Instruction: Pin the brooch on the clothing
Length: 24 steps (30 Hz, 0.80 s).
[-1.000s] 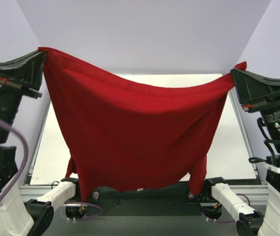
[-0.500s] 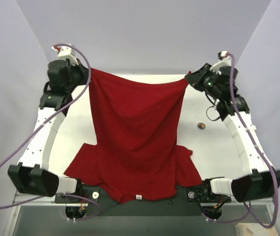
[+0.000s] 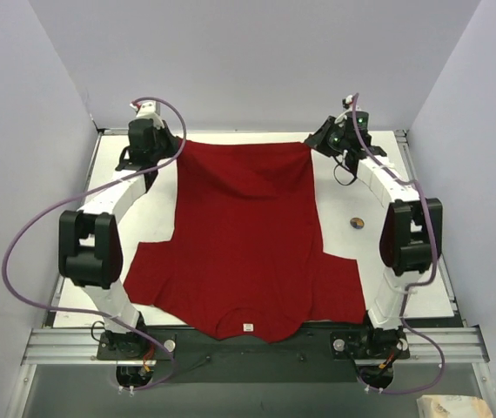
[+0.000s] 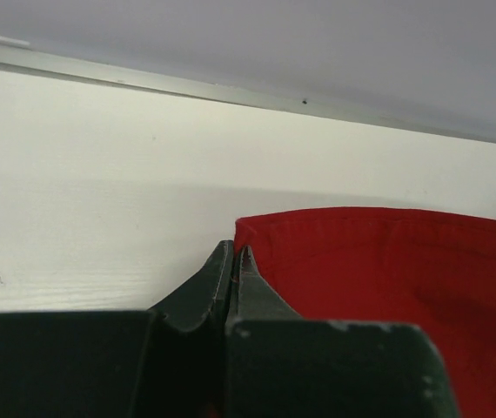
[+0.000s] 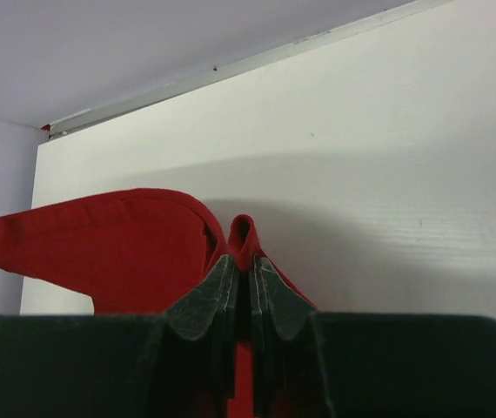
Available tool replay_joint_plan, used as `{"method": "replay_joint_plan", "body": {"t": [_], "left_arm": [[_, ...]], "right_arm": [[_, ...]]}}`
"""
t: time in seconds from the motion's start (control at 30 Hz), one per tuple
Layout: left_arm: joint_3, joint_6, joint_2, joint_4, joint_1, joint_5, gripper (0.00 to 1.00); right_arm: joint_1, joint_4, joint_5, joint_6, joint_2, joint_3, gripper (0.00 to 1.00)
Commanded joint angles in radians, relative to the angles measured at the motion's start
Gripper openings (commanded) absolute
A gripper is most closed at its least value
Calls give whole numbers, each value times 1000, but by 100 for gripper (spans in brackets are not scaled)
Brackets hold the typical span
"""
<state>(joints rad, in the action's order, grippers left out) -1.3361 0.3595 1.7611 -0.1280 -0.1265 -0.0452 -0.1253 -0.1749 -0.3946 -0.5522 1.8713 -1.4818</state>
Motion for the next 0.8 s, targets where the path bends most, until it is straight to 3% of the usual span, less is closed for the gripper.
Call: {"method": "replay_joint_plan", "body": {"t": [0.0,0.33,0.67,0.73,0.77], "left_arm": [[-113,-4,124,-128,22,-8,0],[-222,13,304,-180,60,-13,0],[-396,29,486,-159,80,-4,0],[-449,39,511,-133,90,2,9],[-466,44,527,-118,94,-10,33]], "right_arm": [[29,-138,-56,-31,118,-132,0],[52,-110,-93,-58,458,-472,0],[53,-63,-87,-92,643,-695,0],[55,-55,-92,-89,664,-733,6],[58,-63,-93,-89,664,-733,13]]}}
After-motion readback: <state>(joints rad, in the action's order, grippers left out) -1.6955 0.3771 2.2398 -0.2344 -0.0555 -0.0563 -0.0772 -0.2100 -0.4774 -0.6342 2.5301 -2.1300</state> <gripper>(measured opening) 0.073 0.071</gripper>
